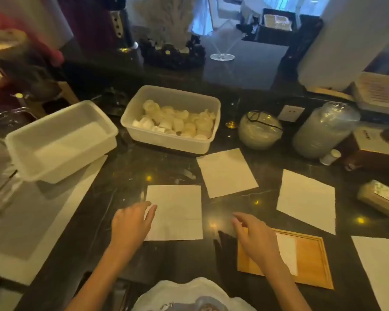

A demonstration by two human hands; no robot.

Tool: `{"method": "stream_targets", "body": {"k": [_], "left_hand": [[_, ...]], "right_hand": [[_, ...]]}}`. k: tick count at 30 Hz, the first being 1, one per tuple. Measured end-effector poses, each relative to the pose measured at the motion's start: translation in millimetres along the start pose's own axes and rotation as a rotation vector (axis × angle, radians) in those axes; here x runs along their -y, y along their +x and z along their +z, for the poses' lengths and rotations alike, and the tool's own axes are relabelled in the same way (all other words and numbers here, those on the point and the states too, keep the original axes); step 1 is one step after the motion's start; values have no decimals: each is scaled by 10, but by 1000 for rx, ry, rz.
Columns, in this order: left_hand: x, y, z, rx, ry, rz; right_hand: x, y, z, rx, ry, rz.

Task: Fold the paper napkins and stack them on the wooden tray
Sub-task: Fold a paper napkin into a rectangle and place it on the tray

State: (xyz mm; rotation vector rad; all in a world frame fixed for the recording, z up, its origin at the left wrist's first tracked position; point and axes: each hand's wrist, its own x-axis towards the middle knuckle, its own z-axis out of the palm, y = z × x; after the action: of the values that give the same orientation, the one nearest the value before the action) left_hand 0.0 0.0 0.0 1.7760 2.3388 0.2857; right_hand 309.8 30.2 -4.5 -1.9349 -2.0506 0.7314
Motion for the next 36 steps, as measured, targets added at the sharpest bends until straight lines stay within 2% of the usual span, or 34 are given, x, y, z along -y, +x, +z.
{"method": "stream_targets", "body": {"k": [3, 6, 10, 13, 16, 21, 23, 25, 27, 28, 29, 30, 32, 34, 36], "left_hand": [[245, 197, 144, 38, -39, -110], [345, 370, 335, 174, -163, -336], [385, 469, 672, 341, -191, -488], [382, 454, 883, 411, -211, -528], [407, 448, 1030, 424, -264, -537], [469, 452, 1116, 447, -149, -387], [498, 484, 1059, 456, -377, -373], [563, 537, 949, 425, -981, -459], [637, 587, 790, 344, -1620, -633], [675, 596, 749, 293, -1841, -704], [695, 585, 733, 263, -1965, -762], [687, 551, 741, 285, -2013, -804], [569, 415, 813, 488, -1950, -811], [373, 276, 874, 705, -1876, -738], [199, 218, 860, 795, -1841, -639]], "right_hand": [[201, 250, 355, 14, 16, 88], [427, 516, 739, 37, 33, 210], [582, 782, 1120, 79, -6, 339], [637, 857, 1348, 157, -76, 373], [634, 856, 1467, 135, -87, 373], [633, 786, 1549, 79, -110, 288], [649, 772, 1534, 70, 7, 302], [678, 770, 1431, 86, 272, 380], [744, 754, 1253, 119, 592, 513], [793, 717, 1146, 132, 733, 573], [837, 659, 1058, 148, 857, 612], [878, 588, 997, 165, 957, 628], [937, 431, 961, 183, 1043, 614], [978, 266, 1000, 185, 981, 573], [989, 104, 1049, 192, 915, 536]]}}
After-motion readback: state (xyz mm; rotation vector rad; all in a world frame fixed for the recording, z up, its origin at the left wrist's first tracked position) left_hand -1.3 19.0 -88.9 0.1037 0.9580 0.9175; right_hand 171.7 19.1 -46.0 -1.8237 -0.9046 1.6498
